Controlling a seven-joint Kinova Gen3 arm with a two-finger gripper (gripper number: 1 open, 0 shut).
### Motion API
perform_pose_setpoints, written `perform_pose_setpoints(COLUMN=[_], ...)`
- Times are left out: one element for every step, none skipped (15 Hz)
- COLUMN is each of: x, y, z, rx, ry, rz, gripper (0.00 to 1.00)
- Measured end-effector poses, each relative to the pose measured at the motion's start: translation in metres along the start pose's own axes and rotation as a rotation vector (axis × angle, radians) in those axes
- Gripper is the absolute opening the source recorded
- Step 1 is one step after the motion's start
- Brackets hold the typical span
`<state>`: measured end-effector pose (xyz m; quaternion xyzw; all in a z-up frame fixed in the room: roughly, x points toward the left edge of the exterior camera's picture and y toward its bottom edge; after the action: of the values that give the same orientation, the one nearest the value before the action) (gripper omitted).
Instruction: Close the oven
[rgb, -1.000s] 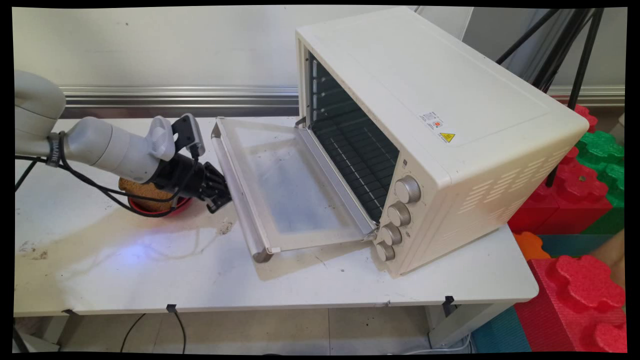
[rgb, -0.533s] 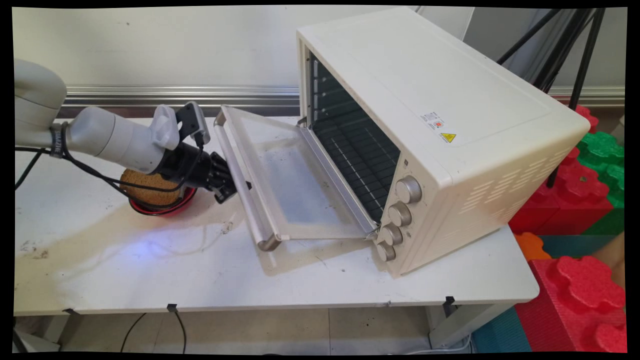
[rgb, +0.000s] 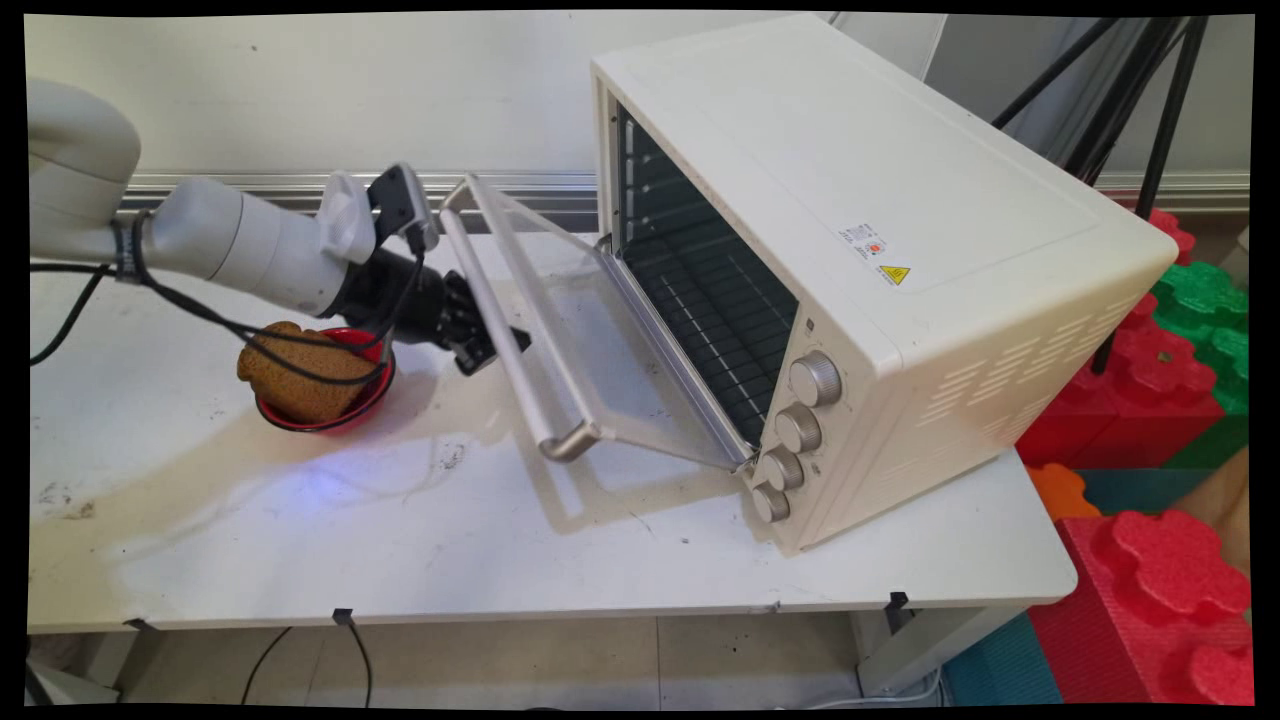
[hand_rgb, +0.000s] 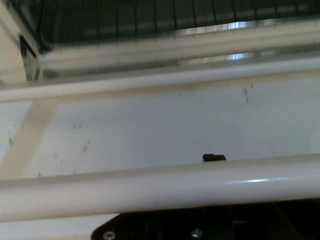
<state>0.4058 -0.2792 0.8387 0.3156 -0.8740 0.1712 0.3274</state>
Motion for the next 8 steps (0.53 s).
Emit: perform_pose_setpoints(x=[0.006, 0.012, 0.018, 0.024, 0.029, 0.033, 0.038, 0.041], y=[-0.001, -0.001, -0.001, -0.002, -0.002, -0.002, -0.002, -0.002], z=[0.000, 0.001, 0.001, 0.002, 0.002, 0.002, 0.003, 0.003], rx=[0.000, 0.000, 0.001, 0.000, 0.001, 0.000, -0.001, 0.000], ry=[0.012, 0.023, 0.036, 0.048, 0.059, 0.066, 0.076, 0.082], rz=[0.003, 0.006, 0.008, 0.012, 0.015, 0.017, 0.019, 0.021], gripper=[0.00, 0.00, 0.00, 0.00, 0.00, 0.00, 0.00, 0.00])
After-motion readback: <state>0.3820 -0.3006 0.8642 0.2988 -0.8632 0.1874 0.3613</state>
